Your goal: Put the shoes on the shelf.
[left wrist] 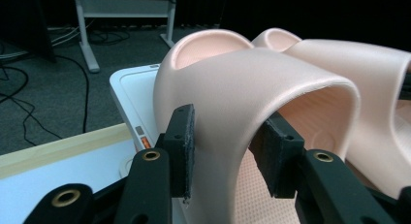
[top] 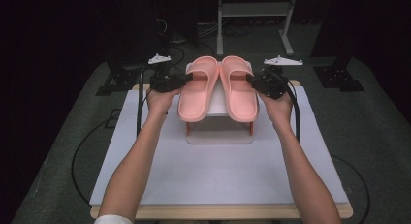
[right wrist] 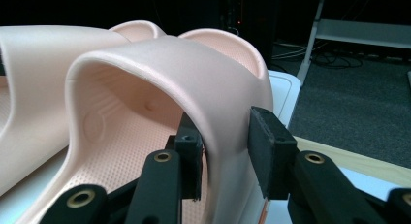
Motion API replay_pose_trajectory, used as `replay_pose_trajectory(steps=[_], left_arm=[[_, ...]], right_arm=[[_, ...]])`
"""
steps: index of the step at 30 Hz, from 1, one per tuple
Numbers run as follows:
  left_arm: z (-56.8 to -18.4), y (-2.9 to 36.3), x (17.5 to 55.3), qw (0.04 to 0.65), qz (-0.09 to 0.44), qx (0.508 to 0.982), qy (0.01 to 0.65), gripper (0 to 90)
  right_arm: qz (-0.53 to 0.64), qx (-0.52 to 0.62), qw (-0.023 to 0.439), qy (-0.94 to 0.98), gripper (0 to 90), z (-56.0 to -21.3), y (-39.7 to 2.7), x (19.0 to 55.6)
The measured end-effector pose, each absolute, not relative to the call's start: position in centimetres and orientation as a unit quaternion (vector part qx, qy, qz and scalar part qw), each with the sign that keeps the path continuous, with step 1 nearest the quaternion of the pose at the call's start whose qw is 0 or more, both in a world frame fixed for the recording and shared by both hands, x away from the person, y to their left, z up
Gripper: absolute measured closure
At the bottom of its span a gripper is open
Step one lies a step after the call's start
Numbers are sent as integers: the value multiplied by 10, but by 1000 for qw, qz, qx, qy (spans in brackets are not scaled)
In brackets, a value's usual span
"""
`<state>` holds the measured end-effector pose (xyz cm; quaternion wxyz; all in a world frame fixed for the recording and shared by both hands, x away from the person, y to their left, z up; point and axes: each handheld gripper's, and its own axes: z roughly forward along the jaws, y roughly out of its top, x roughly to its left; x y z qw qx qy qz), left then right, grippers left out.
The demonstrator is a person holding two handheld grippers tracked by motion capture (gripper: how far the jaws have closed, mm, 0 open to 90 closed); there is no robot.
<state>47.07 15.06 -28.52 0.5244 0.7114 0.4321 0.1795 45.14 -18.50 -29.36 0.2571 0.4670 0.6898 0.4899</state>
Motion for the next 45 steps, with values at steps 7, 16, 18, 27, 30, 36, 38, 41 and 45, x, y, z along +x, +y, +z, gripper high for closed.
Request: replay_pose_trajectory(steps=[7, 16, 18, 27, 30, 36, 38, 41, 45], left_arm=[[-287, 149, 472, 524, 177, 711, 435, 604], [-289, 147, 476, 524, 173, 710, 438, 604], [-290, 147, 477, 523, 172, 709, 441, 604], [-293, 147, 482, 523, 168, 709, 443, 607], [-293, 146, 483, 524, 169, 708, 442, 608], [-291, 142, 484, 521, 172, 711, 440, 608], [-291, 141, 485, 519, 174, 712, 440, 607], [-291, 140, 486, 518, 173, 712, 441, 607], [-292, 140, 487, 519, 175, 712, 440, 607]], right_arm=[[487, 471, 250, 692, 661, -297, -183, 454], [486, 483, 243, 687, 655, -300, -178, 460], [484, 483, 245, 687, 654, -299, -176, 461], [482, 492, 247, 682, 648, -299, -168, 466], [481, 493, 248, 680, 645, -299, -166, 468], [483, 498, 249, 676, 639, -300, -164, 469], [482, 500, 250, 675, 635, -299, -163, 470], [484, 501, 248, 673, 633, -300, -163, 470], [486, 503, 247, 671, 630, -300, -164, 471]])
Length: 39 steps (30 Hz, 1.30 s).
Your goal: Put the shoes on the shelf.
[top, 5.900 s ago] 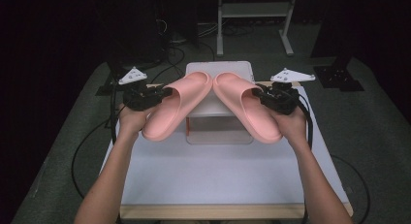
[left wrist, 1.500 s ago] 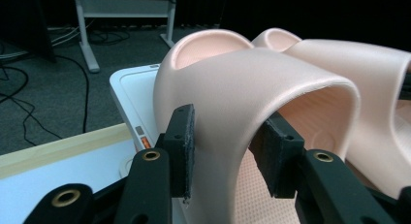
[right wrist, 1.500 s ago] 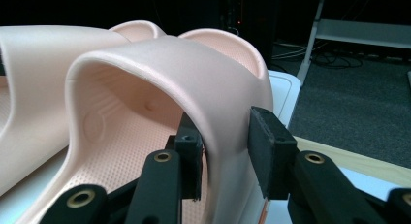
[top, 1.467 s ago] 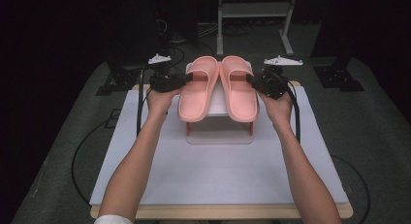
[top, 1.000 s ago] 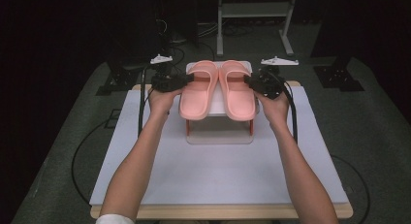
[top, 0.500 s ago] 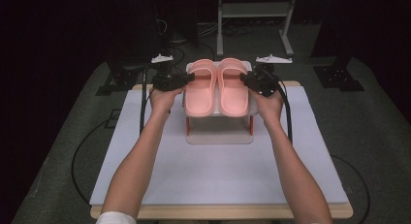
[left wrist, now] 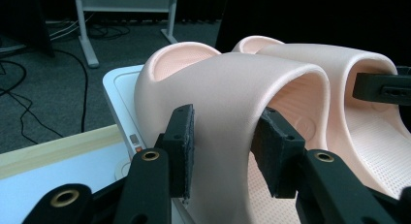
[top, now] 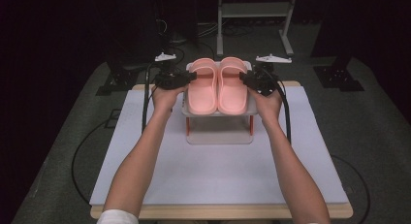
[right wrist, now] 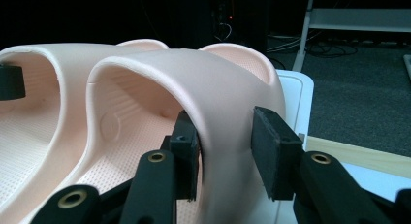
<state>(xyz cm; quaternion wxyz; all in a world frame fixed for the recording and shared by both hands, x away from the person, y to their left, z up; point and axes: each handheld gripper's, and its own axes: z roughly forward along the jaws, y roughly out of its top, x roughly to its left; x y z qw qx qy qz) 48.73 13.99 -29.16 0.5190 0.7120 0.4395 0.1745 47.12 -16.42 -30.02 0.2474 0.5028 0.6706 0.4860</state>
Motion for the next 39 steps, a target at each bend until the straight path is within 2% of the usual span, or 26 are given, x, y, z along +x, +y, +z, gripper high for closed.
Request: replay_pose_trajectory(steps=[39], left_arm=[[-298, 133, 506, 530, 182, 702, 440, 599]], right_arm=[[465, 506, 269, 675, 628, -299, -165, 493]])
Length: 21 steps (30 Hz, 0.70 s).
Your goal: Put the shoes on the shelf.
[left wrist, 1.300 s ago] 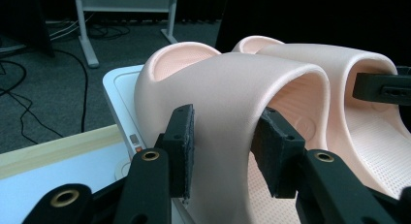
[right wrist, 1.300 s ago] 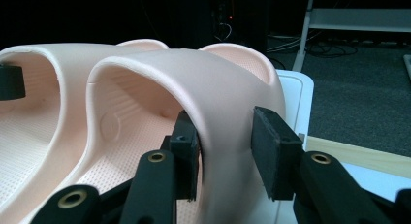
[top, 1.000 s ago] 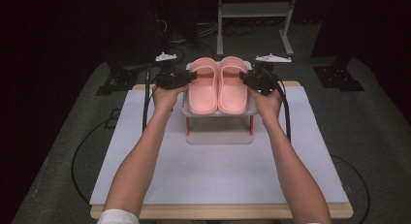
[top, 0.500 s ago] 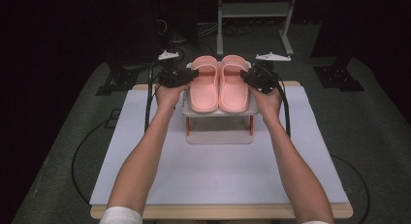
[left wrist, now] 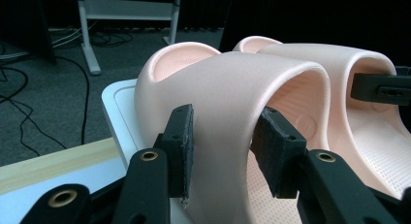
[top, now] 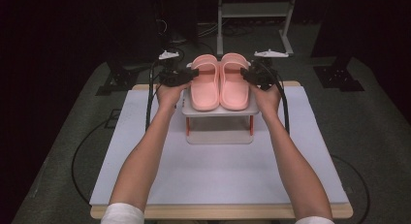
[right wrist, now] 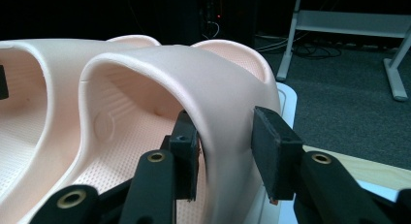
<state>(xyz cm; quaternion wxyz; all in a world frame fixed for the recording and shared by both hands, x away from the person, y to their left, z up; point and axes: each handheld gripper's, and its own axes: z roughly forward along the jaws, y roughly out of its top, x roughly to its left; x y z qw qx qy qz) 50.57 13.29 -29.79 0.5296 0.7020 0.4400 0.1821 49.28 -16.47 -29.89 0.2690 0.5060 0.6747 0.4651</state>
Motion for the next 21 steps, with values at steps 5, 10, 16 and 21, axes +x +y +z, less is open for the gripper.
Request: replay_pose_trajectory(steps=[5, 10, 16, 21], left_arm=[[-297, 132, 508, 526, 187, 704, 439, 598], [-297, 130, 509, 519, 195, 708, 438, 597], [-298, 130, 511, 520, 197, 707, 438, 597], [-298, 128, 509, 517, 203, 709, 435, 588]], right_arm=[[464, 504, 273, 675, 628, -299, -164, 495], [465, 506, 272, 674, 628, -299, -165, 496], [467, 506, 272, 672, 629, -300, -165, 498], [465, 504, 275, 673, 628, -300, -165, 498]])
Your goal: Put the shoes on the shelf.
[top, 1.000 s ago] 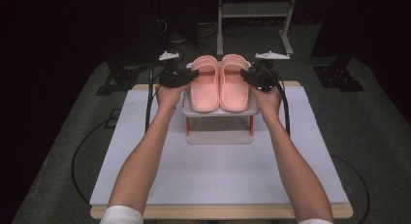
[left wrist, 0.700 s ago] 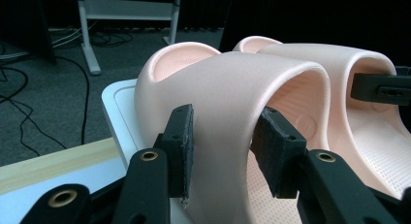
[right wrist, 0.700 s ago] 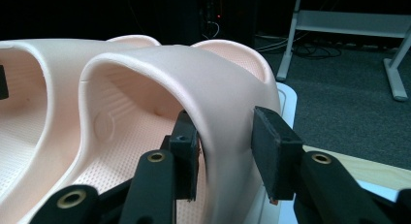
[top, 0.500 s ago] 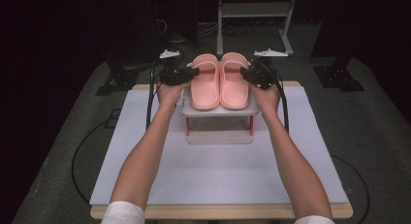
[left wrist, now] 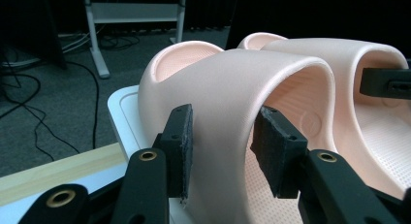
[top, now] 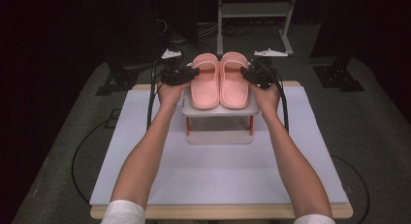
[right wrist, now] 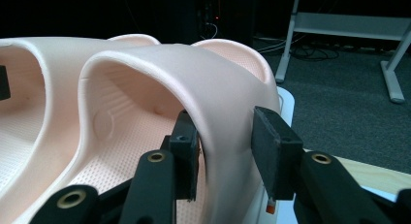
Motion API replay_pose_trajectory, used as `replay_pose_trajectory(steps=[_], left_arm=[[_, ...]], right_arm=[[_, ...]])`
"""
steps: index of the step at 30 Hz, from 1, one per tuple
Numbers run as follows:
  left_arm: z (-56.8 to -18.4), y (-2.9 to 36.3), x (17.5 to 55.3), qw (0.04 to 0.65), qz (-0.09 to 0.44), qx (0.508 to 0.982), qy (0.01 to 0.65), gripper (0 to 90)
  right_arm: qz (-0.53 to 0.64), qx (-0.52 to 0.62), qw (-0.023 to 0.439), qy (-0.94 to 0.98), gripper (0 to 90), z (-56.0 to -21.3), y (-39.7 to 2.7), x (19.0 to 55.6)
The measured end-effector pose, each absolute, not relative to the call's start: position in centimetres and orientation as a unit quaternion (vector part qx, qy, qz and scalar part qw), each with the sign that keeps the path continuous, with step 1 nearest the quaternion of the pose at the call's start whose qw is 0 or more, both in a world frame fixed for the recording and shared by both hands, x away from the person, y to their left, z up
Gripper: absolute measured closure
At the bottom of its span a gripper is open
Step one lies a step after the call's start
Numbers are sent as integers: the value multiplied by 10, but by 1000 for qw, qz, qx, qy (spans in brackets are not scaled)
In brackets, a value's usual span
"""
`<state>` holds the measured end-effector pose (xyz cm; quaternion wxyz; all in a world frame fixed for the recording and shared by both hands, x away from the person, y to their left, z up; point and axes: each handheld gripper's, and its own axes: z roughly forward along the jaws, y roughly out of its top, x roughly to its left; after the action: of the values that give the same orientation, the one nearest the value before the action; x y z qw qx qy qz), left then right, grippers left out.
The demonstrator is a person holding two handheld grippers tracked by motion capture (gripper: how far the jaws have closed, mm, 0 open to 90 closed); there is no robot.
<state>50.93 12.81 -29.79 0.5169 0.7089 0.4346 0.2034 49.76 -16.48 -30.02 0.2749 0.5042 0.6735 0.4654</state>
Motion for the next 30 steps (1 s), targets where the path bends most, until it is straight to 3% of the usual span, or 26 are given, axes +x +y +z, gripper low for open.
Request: replay_pose_trajectory(steps=[13, 30], left_arm=[[-295, 134, 499, 517, 215, 708, 430, 541], [-293, 142, 479, 527, 219, 706, 420, 499]], right_arm=[[479, 499, 263, 672, 544, -295, -166, 489], [491, 490, 262, 671, 537, -294, -176, 470]])
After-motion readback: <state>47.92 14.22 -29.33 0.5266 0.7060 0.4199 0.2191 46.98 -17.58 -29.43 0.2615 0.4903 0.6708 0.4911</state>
